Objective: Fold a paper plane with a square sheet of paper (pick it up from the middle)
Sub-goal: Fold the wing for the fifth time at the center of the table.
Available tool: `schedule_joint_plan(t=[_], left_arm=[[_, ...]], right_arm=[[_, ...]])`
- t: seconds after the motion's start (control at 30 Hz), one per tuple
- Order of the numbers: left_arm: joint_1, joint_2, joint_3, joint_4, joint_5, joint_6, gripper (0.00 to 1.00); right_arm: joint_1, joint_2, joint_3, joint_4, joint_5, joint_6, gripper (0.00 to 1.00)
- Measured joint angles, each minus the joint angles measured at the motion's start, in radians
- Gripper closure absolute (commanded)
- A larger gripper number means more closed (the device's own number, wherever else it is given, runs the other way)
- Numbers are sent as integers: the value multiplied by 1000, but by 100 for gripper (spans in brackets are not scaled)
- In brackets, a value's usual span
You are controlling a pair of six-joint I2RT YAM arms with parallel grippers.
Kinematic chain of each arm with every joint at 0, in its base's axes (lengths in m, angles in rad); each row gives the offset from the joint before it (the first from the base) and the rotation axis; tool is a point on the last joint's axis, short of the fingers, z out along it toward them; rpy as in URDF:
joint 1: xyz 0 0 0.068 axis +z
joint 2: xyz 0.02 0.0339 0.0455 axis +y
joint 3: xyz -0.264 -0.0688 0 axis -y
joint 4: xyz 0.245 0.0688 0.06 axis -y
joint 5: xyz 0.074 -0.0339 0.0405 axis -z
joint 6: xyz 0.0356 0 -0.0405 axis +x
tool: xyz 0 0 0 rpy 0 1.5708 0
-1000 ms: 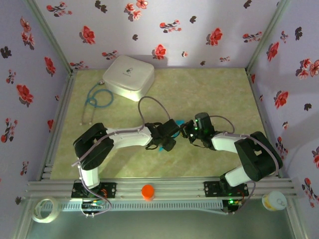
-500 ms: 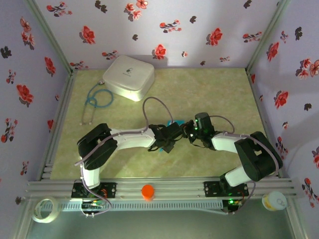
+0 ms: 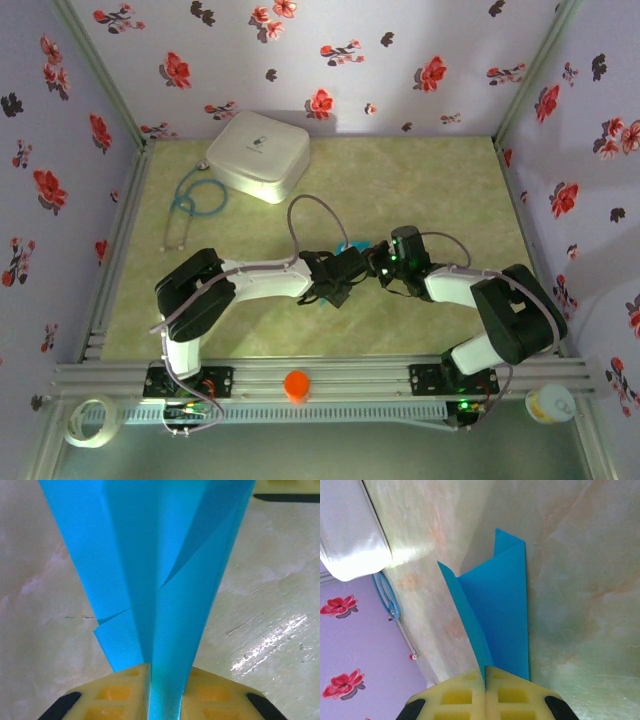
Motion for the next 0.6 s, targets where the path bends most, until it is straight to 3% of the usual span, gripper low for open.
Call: schedule_joint_plan(t=[0.6], left_arm=[[0, 0, 7, -8, -2, -1, 80]], right_arm=[[-1, 0, 2, 0, 0, 0, 100]])
